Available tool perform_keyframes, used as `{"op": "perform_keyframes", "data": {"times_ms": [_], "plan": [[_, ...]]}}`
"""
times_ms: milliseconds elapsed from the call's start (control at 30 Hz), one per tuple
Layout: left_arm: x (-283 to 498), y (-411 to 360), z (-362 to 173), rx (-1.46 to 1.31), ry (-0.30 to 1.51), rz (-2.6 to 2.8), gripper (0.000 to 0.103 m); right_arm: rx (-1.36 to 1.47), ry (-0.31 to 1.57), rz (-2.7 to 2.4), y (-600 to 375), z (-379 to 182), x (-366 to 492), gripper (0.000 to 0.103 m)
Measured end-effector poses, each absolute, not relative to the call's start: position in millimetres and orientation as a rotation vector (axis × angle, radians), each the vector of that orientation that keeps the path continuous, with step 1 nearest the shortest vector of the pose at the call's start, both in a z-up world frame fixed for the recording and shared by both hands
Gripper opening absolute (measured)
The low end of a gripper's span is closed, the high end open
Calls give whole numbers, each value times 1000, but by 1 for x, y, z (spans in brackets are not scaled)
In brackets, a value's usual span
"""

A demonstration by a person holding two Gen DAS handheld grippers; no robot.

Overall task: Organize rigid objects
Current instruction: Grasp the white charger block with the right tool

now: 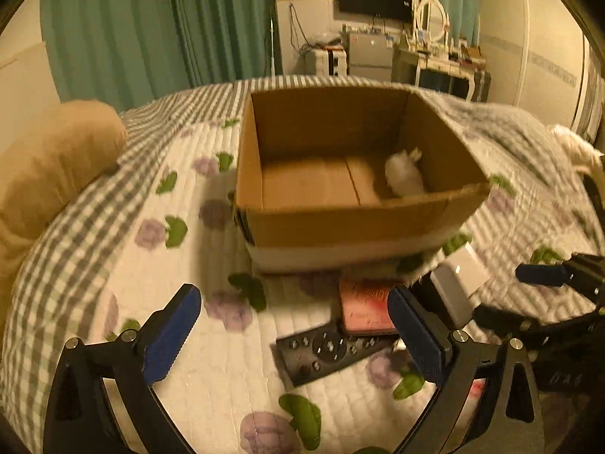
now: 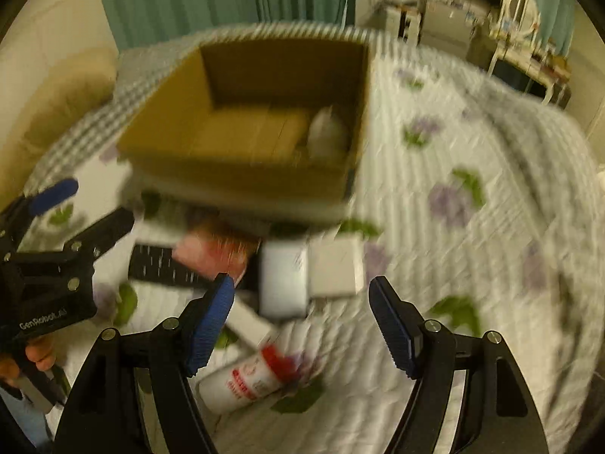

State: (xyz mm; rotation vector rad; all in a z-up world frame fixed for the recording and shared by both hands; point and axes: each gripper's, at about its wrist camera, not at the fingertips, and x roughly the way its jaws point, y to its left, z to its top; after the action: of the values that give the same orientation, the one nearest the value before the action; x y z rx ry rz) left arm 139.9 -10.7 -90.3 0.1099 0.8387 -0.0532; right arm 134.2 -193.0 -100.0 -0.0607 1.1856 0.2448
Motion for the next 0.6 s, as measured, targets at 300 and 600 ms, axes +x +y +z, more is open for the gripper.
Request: {"op": "perform_keyframes", "data": {"times_ms": [300, 600], "plan": [[138, 1, -117, 113, 898, -65, 101, -56, 1358, 339, -158, -154, 134, 74], [139, 12, -123, 63, 920, -63, 101, -72, 1342, 274, -149, -167, 134, 54]]}}
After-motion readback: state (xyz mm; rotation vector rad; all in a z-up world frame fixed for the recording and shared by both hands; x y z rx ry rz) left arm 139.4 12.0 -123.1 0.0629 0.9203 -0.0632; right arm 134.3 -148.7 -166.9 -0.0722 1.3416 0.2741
